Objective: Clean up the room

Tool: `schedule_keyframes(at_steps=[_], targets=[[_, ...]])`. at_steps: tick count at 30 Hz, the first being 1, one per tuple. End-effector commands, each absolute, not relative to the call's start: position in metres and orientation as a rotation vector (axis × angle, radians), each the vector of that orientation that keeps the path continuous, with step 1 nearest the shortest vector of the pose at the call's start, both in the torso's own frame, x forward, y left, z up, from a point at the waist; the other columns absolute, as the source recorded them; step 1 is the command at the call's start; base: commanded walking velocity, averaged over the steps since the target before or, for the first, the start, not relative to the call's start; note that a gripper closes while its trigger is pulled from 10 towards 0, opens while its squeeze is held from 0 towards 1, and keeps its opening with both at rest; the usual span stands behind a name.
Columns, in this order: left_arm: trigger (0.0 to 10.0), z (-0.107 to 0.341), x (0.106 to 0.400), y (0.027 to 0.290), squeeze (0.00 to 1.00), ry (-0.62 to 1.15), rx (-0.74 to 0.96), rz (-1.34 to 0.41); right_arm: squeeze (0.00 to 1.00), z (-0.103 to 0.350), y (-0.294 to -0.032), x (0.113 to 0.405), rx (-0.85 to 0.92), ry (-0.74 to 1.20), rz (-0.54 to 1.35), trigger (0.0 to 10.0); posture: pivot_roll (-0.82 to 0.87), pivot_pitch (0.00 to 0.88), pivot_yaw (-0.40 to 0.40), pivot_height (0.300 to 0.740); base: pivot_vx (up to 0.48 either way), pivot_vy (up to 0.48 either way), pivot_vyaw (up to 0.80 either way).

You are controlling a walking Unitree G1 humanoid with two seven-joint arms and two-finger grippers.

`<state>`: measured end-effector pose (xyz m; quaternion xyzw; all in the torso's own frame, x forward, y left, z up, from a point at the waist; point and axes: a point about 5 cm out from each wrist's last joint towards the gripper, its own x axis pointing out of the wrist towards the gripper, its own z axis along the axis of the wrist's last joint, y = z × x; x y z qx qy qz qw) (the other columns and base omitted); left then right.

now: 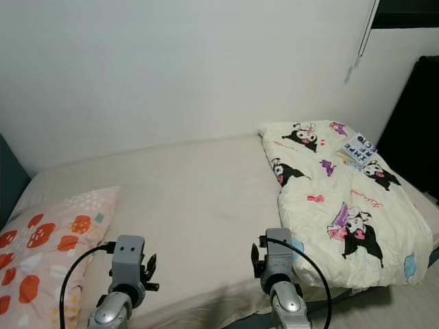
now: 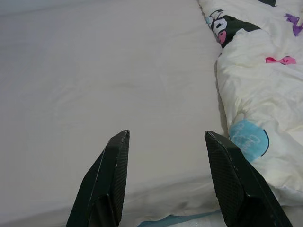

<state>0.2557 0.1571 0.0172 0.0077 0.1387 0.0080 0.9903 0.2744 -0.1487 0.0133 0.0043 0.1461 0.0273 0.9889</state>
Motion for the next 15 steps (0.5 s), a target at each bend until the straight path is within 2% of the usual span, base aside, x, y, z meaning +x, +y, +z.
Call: schedule_keyframes(at_steps=[1,15], targets=[[10.0,0.0177,0.2552,0.1586,0.0,0.277,0.021,0.021,0.0,0.0143,-0.1476,0.2752,0.008,0.295,0.055,10.0,-0.01,0.002,-0.022,0.74,0.0,0.0,0.0],[10.0,0.0191,0.2586,0.1596,0.0,0.276,0.017,0.034,0.0,0.0175,-0.1485,0.2804,0.006,0.288,0.043,10.0,-0.01,0.023,-0.02,0.74,0.0,0.0,0.0]])
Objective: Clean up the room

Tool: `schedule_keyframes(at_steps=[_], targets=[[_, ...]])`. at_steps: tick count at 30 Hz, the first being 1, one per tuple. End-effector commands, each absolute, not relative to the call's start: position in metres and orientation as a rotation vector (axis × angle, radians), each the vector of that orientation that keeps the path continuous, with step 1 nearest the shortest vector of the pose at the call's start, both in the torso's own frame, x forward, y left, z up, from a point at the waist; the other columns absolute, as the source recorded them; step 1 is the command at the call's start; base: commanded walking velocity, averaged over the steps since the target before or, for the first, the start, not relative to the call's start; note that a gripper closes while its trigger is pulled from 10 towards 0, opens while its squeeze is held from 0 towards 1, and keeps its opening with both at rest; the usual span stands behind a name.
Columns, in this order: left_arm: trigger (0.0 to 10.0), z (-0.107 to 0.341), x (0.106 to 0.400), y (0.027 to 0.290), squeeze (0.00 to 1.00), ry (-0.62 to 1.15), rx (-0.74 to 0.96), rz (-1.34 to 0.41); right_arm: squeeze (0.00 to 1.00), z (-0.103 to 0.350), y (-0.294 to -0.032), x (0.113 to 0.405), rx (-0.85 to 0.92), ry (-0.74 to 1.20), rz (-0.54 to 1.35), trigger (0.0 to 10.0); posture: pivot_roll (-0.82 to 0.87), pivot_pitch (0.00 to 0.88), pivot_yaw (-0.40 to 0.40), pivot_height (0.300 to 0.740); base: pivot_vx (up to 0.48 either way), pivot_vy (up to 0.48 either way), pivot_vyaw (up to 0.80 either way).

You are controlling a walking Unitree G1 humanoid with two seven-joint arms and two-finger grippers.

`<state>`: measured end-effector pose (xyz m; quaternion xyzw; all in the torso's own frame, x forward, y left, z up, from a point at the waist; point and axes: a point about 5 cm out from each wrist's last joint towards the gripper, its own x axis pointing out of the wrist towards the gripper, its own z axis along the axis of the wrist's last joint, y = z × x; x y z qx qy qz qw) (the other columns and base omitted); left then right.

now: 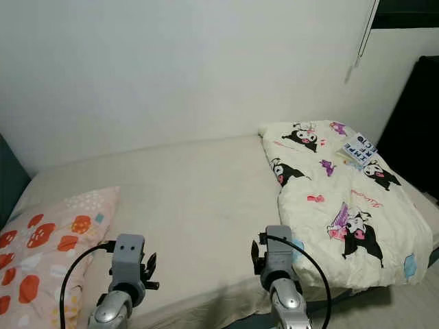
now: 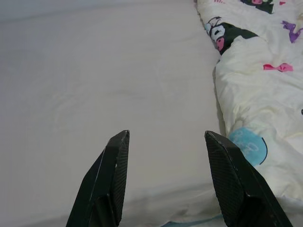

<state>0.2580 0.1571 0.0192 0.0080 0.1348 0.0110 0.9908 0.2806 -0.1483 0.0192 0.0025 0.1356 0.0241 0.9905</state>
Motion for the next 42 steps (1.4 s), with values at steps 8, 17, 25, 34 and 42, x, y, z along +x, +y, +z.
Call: schedule_keyframes(at_steps=[8,17,25,34,42], targets=[[10.0,0.0196,0.2596,0.157,0.0,0.277,0.006,0.046,0.0,0.0177,-0.1504,0.281,0.019,0.29,0.021,10.0,-0.02,0.032,-0.014,0.74,0.0,0.0,0.0],[10.0,0.0204,0.2613,0.1557,0.0,0.275,0.004,0.046,0.0,0.0181,-0.1515,0.2815,0.025,0.292,0.011,10.0,-0.03,0.043,-0.013,0.74,0.0,0.0,0.0],[10.0,0.0202,0.2613,0.154,0.0,0.278,0.002,0.044,0.0,0.0188,-0.1515,0.2819,0.028,0.291,0.007,10.0,-0.03,0.051,-0.01,0.74,0.0,0.0,0.0],[10.0,0.0206,0.2617,0.1539,0.0,0.277,0.002,0.045,0.0,0.0189,-0.1525,0.2821,0.028,0.292,0.001,10.0,-0.03,0.056,-0.008,0.74,0.0,0.0,0.0],[10.0,0.0213,0.2615,0.1542,0.0,0.274,0.002,0.045,0.0,0.0182,-0.1509,0.2811,0.031,0.294,0.003,10.0,-0.02,0.059,-0.006,0.74,0.0,0.0,0.0]])
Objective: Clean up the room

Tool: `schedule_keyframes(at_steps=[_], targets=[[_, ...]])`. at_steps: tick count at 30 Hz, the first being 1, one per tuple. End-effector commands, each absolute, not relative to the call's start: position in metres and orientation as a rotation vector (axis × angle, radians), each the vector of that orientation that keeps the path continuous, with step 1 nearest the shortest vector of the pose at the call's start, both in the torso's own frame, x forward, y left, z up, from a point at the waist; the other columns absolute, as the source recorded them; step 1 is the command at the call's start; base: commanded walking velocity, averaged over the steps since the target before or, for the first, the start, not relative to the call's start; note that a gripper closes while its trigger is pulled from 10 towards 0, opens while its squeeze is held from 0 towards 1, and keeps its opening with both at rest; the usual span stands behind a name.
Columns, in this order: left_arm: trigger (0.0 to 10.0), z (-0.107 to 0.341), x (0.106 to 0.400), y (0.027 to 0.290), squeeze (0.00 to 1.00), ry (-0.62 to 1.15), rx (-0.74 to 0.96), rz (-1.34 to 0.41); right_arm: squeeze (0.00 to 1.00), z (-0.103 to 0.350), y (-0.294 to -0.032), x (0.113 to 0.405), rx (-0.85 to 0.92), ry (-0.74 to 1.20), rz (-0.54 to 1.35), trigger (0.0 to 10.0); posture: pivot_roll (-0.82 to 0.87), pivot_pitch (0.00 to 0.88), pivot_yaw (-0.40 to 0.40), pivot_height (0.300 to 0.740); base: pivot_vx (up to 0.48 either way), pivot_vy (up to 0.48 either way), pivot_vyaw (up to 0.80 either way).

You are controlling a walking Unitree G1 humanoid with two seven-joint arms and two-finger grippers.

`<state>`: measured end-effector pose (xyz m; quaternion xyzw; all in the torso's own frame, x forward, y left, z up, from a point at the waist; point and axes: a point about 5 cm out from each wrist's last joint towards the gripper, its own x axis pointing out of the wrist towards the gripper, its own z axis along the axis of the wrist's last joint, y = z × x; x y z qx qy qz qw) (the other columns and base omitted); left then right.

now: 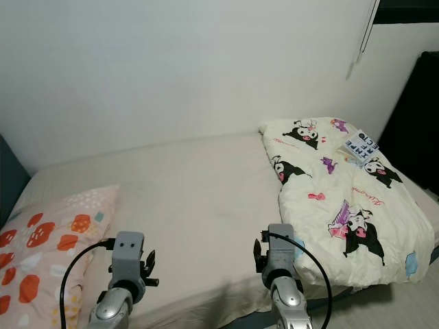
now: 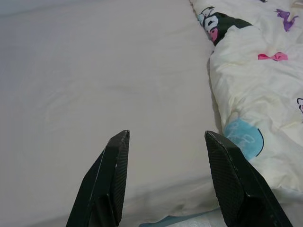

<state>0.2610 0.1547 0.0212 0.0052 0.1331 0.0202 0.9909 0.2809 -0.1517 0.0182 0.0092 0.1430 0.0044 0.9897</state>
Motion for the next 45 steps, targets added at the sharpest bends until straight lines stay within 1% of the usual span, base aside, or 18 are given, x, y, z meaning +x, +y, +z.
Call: schedule_keyframes(at_steps=[1,45], targets=[[10.0,0.0215,0.2615,0.1541,0.0,0.274,0.002,0.045,0.0,0.018,-0.1503,0.281,0.032,0.295,0.004,10.0,-0.02,0.06,-0.005,0.74,0.0,0.0,0.0],[10.0,0.0219,0.2618,0.1517,0.0,0.273,-0.002,0.041,0.0,0.0194,-0.1491,0.2819,0.041,0.289,0.019,10.0,-0.03,0.058,-0.005,0.74,0.0,0.0,0.0]])
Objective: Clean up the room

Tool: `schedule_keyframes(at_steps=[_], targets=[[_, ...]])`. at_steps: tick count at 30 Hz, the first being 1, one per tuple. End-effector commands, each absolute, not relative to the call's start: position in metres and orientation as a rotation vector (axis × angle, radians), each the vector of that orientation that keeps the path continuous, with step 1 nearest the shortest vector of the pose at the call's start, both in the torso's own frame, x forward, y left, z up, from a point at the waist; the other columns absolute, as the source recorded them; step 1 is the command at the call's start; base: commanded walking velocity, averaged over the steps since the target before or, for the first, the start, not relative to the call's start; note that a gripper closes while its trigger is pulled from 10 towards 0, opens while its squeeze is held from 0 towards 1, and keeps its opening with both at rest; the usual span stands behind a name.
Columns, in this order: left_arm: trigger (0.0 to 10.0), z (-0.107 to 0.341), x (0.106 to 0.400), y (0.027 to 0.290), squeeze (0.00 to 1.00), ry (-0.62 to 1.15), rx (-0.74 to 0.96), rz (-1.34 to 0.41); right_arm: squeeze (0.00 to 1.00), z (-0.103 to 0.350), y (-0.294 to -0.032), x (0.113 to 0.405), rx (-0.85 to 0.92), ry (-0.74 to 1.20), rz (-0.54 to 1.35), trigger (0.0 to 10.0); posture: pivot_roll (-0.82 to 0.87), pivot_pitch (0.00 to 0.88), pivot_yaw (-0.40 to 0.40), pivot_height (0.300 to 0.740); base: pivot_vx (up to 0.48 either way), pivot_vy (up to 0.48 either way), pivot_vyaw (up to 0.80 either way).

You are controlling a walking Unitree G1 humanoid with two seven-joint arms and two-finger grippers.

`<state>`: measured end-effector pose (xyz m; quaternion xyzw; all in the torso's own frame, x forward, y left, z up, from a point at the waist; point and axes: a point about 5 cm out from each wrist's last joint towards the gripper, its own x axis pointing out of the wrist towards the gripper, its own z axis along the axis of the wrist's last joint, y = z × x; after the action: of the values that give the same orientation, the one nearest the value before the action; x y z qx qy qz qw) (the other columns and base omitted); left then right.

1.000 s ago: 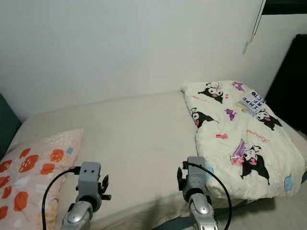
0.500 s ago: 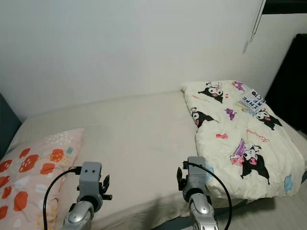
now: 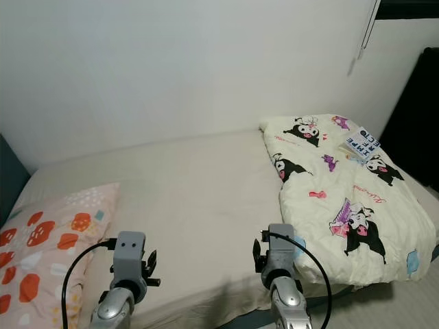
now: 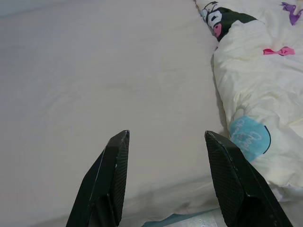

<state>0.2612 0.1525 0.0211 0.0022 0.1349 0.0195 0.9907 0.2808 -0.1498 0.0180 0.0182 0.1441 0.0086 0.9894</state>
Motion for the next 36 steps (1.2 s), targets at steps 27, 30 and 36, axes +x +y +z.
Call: schedule_keyframes(at_steps=[27,30,36], targets=[[10.0,0.0213,0.2615,0.1521,0.0,0.276,0.002,0.038,0.0,0.0192,-0.1494,0.2815,0.036,0.287,0.016,10.0,-0.03,0.059,-0.004,0.74,0.0,0.0,0.0],[10.0,0.0213,0.2616,0.152,0.0,0.275,0.002,0.038,0.0,0.0194,-0.1494,0.2817,0.037,0.287,0.016,10.0,-0.03,0.058,-0.005,0.74,0.0,0.0,0.0],[10.0,0.0222,0.2628,0.1519,0.0,0.272,0.001,0.039,0.0,0.0208,-0.1488,0.2835,0.035,0.281,0.018,10.0,-0.02,0.053,-0.005,0.74,0.0,0.0,0.0]])
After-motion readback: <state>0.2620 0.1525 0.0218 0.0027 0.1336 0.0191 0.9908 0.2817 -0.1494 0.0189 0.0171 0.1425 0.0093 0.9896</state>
